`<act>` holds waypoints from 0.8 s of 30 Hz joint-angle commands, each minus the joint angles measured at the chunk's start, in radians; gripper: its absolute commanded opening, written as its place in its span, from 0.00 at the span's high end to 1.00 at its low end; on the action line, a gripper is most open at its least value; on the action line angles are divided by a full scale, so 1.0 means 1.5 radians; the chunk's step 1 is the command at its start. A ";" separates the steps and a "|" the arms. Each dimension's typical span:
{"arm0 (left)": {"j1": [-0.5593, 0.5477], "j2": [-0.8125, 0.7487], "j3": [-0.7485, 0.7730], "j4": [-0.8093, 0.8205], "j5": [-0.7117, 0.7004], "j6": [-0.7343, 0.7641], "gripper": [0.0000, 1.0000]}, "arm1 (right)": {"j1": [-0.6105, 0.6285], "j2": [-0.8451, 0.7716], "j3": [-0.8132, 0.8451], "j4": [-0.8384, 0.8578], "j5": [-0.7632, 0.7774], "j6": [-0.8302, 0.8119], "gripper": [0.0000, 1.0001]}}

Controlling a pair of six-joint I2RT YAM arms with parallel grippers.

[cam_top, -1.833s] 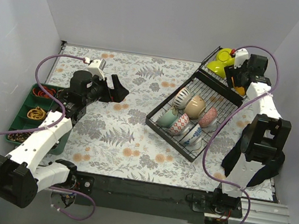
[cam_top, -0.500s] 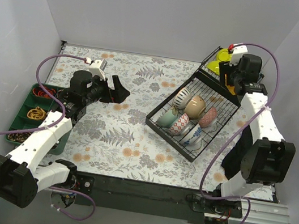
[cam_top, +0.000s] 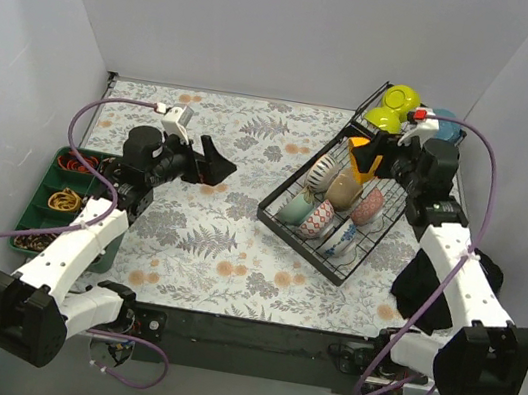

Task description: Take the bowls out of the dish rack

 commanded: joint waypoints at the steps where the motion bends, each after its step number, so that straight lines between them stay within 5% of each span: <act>1: -0.002 -0.009 -0.016 0.048 0.060 -0.037 0.02 | 0.030 -0.072 -0.082 0.146 -0.091 0.151 0.67; 7: -0.039 -0.013 -0.037 0.131 0.047 -0.137 0.02 | 0.070 -0.157 -0.189 0.265 -0.127 0.297 0.67; 13: -0.171 0.032 -0.063 0.236 -0.070 -0.171 0.02 | 0.098 -0.204 -0.308 0.392 -0.149 0.436 0.68; 24: -0.295 0.124 -0.133 0.453 -0.197 -0.217 0.04 | 0.137 -0.251 -0.411 0.505 -0.149 0.530 0.69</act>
